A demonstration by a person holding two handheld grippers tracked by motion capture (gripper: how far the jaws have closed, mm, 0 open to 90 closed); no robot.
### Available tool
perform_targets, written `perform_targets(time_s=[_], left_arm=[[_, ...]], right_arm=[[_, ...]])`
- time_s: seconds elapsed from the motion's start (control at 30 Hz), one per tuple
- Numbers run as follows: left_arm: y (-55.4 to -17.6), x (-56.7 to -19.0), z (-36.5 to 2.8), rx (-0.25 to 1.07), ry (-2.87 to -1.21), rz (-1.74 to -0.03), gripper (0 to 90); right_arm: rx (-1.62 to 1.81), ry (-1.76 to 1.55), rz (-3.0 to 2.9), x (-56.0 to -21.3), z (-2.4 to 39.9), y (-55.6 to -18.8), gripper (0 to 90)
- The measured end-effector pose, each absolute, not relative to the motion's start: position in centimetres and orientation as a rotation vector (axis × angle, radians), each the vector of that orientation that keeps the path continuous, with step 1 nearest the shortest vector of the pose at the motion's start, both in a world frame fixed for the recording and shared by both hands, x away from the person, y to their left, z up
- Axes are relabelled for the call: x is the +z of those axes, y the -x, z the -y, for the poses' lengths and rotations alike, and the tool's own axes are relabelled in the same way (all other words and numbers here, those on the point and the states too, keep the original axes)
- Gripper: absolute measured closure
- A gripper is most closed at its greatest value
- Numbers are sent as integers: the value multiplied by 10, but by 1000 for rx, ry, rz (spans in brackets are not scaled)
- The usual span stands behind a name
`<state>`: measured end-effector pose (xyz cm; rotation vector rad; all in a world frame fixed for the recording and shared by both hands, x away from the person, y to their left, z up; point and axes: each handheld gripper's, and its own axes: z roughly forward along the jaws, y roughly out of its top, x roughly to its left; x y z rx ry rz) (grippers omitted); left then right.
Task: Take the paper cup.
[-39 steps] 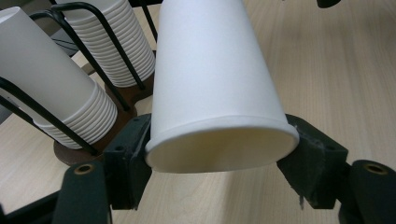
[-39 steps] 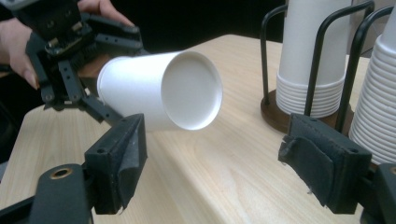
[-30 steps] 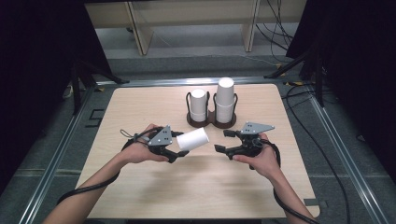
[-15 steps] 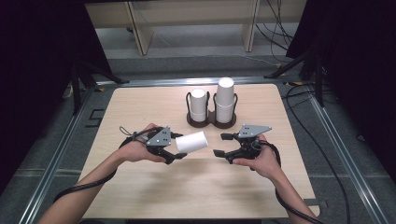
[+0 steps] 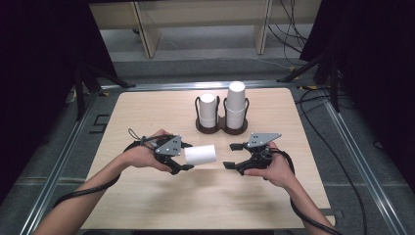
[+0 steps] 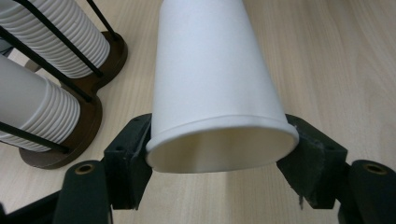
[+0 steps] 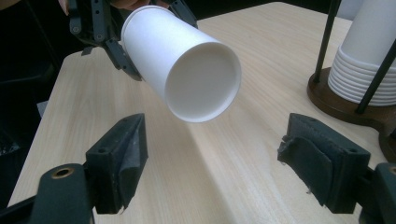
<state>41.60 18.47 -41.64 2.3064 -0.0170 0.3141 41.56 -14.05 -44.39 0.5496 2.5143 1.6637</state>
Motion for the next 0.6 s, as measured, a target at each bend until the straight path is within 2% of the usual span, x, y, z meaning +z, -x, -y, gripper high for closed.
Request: perform_targets(time_s=[0.6], left_arm=[[-414, -411, -181, 253, -2388, 139, 307]], right_arm=[[1593, -409, -2616, -442, 134, -419, 230]])
